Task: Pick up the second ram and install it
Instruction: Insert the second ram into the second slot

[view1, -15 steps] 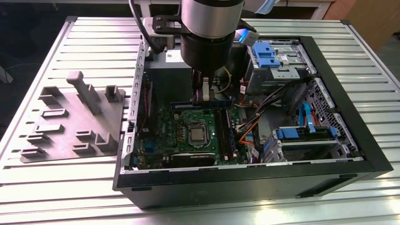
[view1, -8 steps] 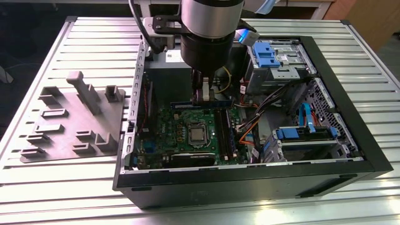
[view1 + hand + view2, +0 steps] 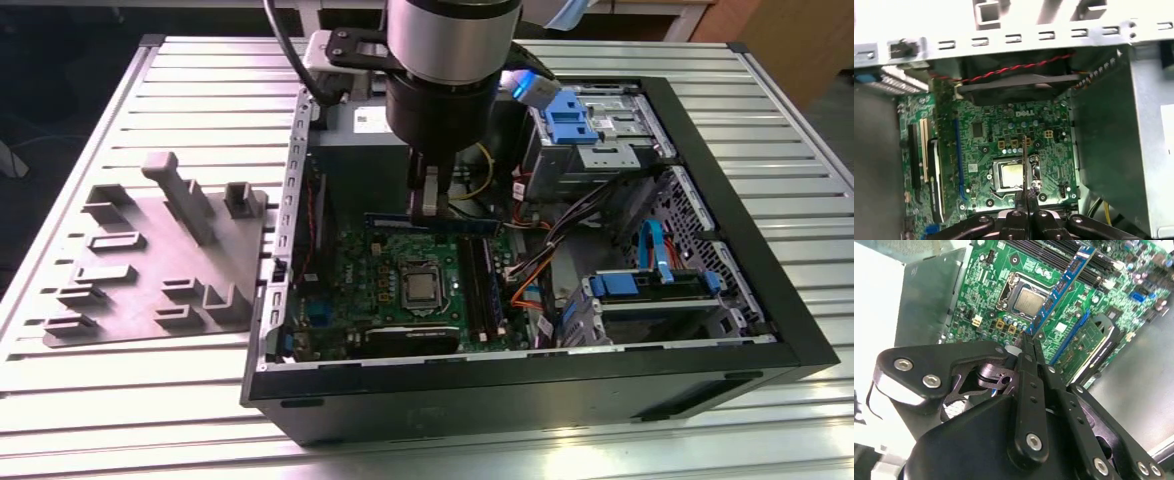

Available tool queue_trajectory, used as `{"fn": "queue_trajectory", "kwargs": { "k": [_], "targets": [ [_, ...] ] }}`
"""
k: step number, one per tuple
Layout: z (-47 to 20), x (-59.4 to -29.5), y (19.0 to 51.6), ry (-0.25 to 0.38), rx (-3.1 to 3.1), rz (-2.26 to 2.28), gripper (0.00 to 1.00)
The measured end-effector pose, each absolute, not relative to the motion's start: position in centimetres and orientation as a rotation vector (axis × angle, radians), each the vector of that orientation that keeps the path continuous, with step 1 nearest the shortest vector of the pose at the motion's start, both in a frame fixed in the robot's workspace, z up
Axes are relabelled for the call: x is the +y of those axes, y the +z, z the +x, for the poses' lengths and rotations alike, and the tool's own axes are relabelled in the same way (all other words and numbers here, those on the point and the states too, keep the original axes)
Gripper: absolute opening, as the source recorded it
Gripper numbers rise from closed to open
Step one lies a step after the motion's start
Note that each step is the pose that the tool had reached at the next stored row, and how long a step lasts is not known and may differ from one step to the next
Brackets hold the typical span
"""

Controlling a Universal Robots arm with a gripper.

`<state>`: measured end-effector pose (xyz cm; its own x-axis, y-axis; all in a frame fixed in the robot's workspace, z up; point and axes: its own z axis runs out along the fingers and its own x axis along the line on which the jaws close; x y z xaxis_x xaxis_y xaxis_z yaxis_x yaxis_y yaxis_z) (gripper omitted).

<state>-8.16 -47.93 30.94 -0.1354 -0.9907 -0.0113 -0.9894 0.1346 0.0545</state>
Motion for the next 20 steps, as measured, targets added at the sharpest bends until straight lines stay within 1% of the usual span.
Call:
{"fn": "queue_trajectory", "kwargs": {
  "k": [20],
  "targets": [
    [-8.16,-47.94,30.39,-0.082,-2.685,1.594,0.12]
  ]
}}
